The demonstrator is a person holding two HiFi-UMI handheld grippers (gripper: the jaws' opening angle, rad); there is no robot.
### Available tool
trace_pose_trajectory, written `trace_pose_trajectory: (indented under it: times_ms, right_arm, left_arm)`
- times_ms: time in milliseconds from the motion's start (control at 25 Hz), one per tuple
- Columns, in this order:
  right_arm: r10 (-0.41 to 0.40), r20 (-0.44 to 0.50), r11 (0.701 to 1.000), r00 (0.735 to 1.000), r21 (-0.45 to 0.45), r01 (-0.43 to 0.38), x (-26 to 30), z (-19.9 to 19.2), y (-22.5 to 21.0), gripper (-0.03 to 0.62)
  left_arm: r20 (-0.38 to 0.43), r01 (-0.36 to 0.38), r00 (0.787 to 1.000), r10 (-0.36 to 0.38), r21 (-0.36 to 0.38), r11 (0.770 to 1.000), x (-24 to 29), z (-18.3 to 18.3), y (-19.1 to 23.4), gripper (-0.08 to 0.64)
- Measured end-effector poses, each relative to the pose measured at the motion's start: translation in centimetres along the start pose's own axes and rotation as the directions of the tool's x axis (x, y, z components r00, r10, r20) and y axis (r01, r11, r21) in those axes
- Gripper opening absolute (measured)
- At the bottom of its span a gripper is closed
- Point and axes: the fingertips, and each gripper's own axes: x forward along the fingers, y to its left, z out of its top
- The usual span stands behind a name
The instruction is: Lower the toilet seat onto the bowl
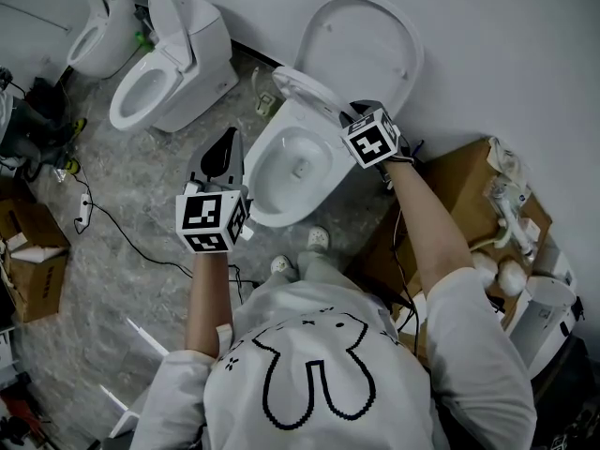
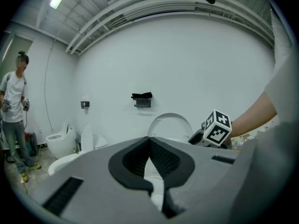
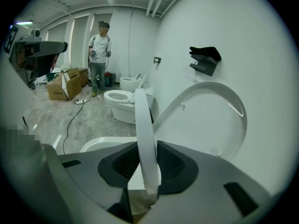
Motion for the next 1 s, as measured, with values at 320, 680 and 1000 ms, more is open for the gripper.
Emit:
trace_pose_trajectory:
  times_ms: [320,680,1000]
  right_arm:
    - [0.053,-0.025,0.998,0.998,-0.034,-0.054,-0.1,-0.5,3.4,0.127]
    - [0.096,-0.051,0.994,0.994,-0.040,-0.098,0.2,-1.1,6.5,0.135]
    - [0.114,-0.073,0.992,0.991,-0.045,-0.117,0.4,-1.9,8.8,0.143]
  left_arm:
    - [-0.006,-0.017,1.000,0.016,-0.035,0.999,-1.2,-1.3,0.6,0.009]
    - [-0.011,-0.031,0.999,0.030,-0.064,0.997,-2.3,-2.6,1.4,0.009]
    - [-0.034,-0.034,0.999,0.031,-0.093,0.995,-3.2,-4.8,1.7,0.009]
